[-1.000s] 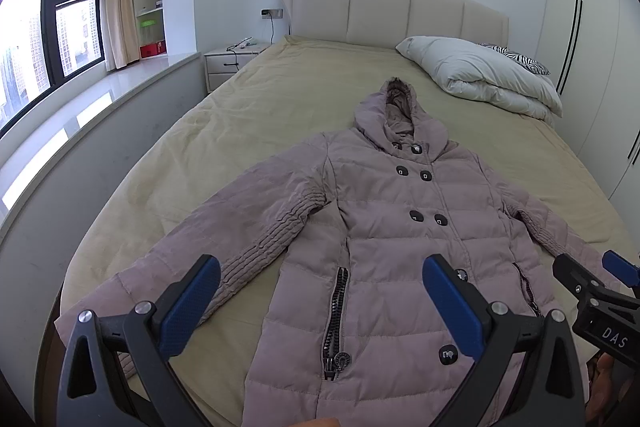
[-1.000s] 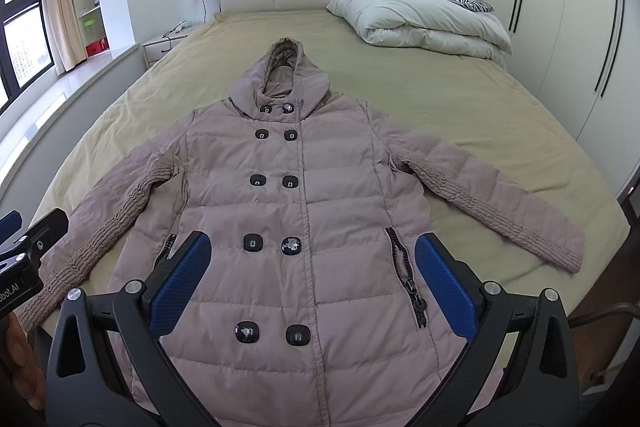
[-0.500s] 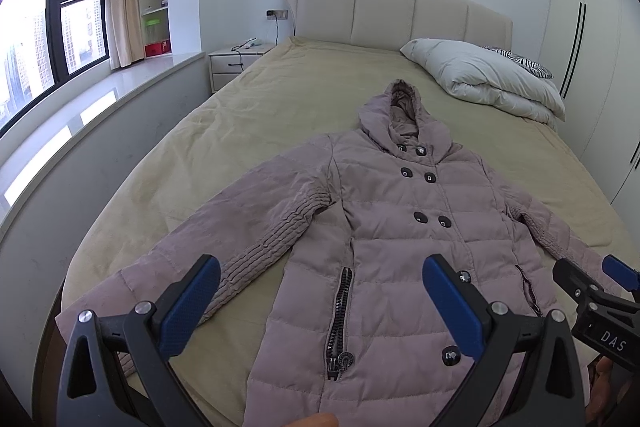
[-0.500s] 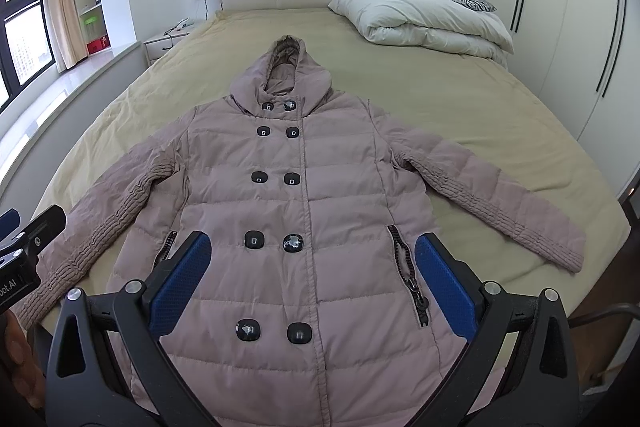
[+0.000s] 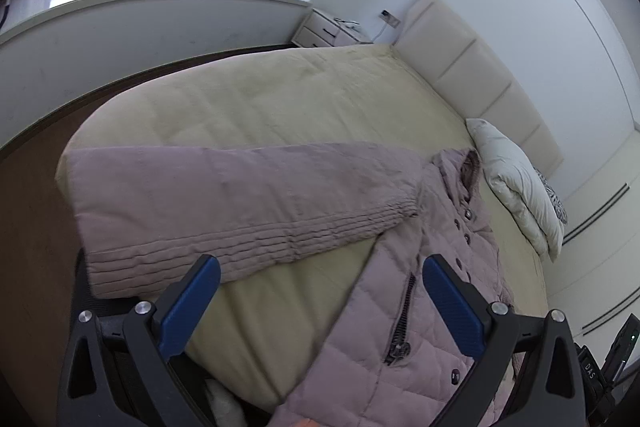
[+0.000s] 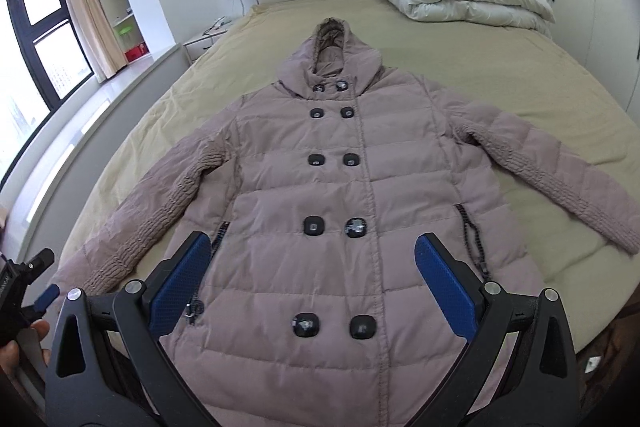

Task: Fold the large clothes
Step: 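Grasp the coat sleeve cuff with the left gripper and lift it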

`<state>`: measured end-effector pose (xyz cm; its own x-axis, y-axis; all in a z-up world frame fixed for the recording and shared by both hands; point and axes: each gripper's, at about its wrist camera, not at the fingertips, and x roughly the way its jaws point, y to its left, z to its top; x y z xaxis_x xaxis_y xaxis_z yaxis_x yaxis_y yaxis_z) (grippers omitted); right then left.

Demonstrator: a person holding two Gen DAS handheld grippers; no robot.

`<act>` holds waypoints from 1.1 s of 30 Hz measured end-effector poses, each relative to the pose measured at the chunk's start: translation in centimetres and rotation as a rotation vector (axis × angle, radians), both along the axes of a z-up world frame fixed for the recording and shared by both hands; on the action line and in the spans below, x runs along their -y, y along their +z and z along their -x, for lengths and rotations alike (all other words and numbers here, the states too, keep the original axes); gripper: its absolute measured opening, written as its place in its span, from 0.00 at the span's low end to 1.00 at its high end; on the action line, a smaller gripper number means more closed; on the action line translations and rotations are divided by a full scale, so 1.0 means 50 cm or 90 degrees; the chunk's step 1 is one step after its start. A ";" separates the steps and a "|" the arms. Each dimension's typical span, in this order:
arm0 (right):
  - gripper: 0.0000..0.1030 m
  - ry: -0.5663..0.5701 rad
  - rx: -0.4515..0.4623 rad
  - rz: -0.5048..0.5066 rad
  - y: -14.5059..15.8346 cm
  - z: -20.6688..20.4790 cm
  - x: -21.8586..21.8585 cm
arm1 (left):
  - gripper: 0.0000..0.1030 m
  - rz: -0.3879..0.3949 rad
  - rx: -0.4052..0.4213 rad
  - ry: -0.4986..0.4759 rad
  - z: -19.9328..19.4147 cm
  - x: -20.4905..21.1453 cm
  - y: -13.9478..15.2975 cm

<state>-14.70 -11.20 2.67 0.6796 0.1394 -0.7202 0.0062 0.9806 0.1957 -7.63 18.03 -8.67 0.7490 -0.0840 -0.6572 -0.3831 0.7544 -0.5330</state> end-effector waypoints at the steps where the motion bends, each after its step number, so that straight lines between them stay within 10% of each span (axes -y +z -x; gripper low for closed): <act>1: 1.00 0.011 -0.001 -0.011 -0.004 -0.003 -0.009 | 1.00 0.027 -0.006 0.008 0.011 -0.016 -0.007; 9: 1.00 0.060 -0.008 -0.067 -0.026 -0.001 -0.043 | 0.83 0.293 0.071 0.125 0.048 -0.103 -0.090; 16: 1.00 0.050 -0.031 -0.093 -0.037 0.000 -0.013 | 0.71 0.376 0.029 0.196 0.024 -0.081 -0.194; 30: 1.00 0.046 -0.039 -0.083 -0.046 -0.015 -0.009 | 0.71 0.357 0.035 0.341 0.040 -0.117 -0.245; 33: 1.00 0.040 -0.035 -0.081 -0.046 -0.012 -0.001 | 0.52 0.317 0.034 0.328 0.022 -0.142 -0.219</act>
